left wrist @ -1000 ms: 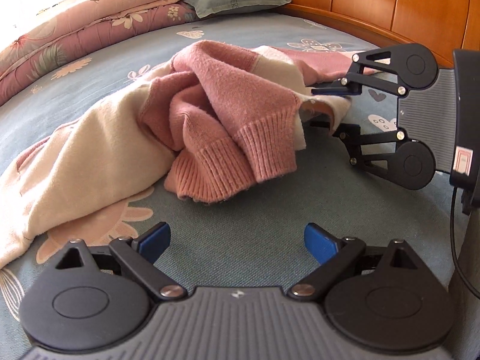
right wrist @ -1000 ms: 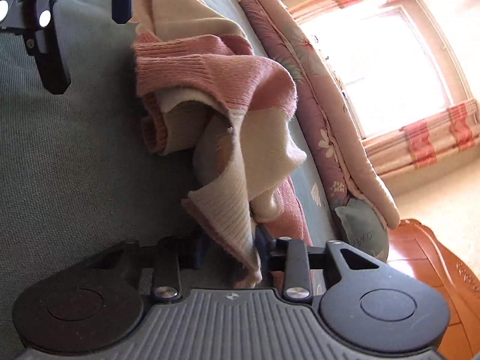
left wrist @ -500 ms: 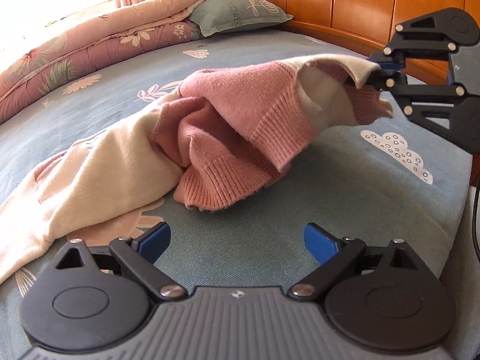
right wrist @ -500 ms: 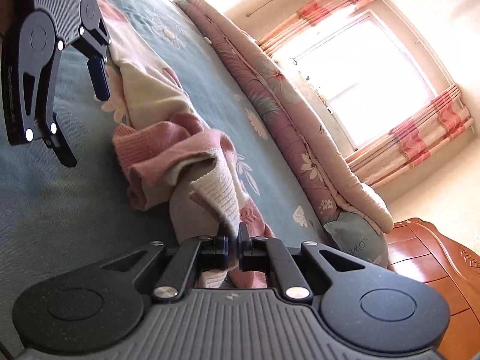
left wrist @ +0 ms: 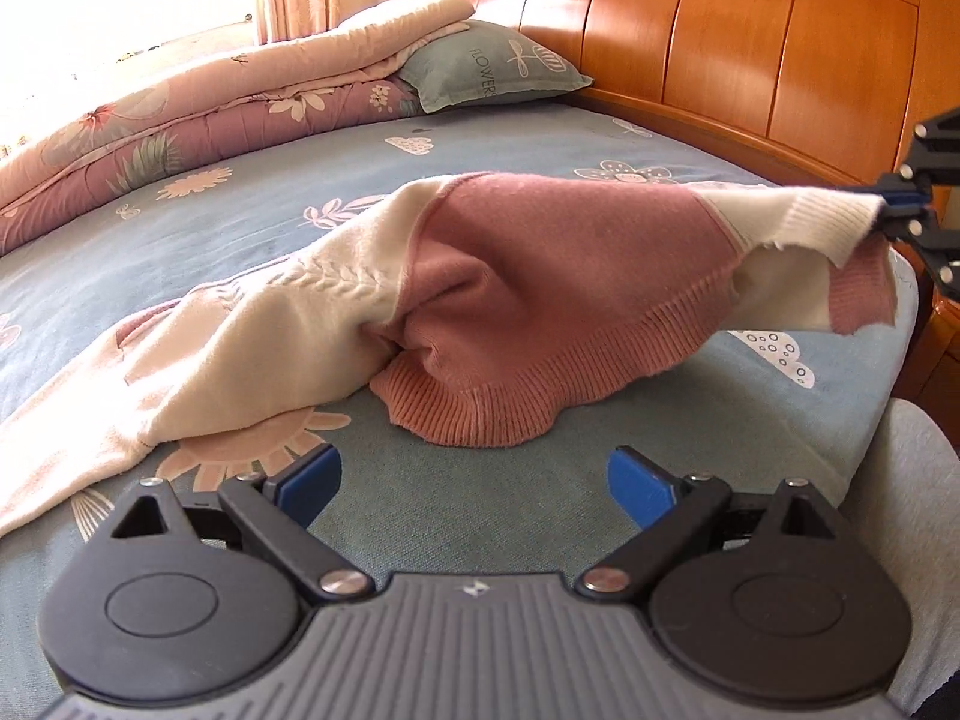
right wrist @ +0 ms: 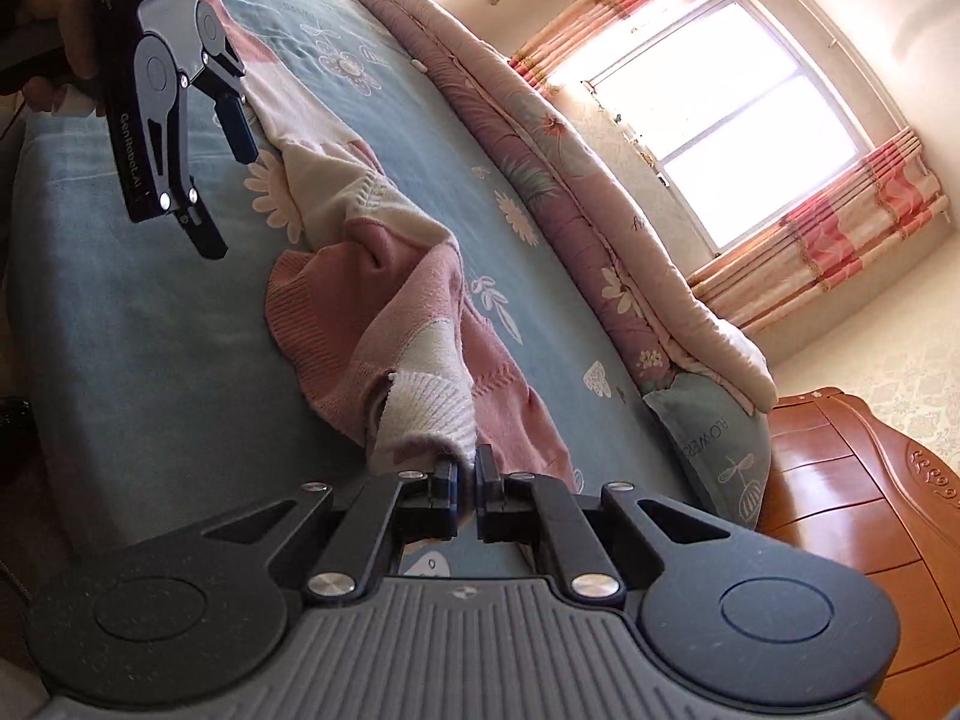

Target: Fold clothes

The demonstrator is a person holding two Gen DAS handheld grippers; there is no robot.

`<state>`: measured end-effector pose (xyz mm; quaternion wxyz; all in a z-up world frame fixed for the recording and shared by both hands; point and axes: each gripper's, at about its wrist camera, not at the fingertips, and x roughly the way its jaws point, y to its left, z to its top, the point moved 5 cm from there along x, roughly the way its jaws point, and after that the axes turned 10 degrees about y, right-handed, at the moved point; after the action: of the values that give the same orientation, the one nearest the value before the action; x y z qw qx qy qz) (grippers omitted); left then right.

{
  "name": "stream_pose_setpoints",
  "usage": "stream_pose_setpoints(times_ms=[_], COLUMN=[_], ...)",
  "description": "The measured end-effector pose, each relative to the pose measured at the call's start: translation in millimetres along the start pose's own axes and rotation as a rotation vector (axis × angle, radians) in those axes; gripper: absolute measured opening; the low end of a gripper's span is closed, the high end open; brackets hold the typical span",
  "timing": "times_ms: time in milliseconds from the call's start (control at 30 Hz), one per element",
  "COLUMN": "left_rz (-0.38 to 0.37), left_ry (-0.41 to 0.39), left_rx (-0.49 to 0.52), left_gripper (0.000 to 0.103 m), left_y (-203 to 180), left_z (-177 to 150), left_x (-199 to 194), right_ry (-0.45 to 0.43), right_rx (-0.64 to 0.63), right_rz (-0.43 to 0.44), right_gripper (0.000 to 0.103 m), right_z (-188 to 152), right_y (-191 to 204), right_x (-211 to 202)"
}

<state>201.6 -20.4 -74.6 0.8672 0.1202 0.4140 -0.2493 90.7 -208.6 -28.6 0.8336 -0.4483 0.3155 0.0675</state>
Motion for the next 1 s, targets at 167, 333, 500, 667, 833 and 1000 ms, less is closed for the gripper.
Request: stream_pose_setpoints(times_ms=[167,333,500,667,833,1000], left_rz=[-0.026,-0.048,-0.052,0.01,0.103,0.155], left_ry=[-0.008,0.008,0.015,0.028,0.046,0.05], left_rx=[-0.027,-0.068,-0.105,-0.154,-0.218,-0.317], left_gripper=[0.096,0.096,0.096,0.096,0.096,0.096], left_y=[3.6,9.6,15.3,32.9,66.7,105.4], left_z=[1.8,3.5,-0.8,-4.4,-13.6,-31.2], left_x=[0.1,8.6,11.1,8.2,-5.7,-22.1], right_ry=[0.089,0.206,0.175,0.048,-0.088,-0.081], right_rx=[0.038,0.014,0.054,0.12,0.159,0.219], right_rz=[0.027,0.084,0.073,0.151,0.338,0.568], right_gripper=[0.008,0.009,0.013,0.031,0.046,0.049], right_z=[-25.6,-48.3,-43.8,-1.8,64.8,120.4], right_y=[-0.6,10.1,5.9,15.1,46.7,84.8], right_x=[-10.2,1.9,2.7,8.3,31.2,78.0])
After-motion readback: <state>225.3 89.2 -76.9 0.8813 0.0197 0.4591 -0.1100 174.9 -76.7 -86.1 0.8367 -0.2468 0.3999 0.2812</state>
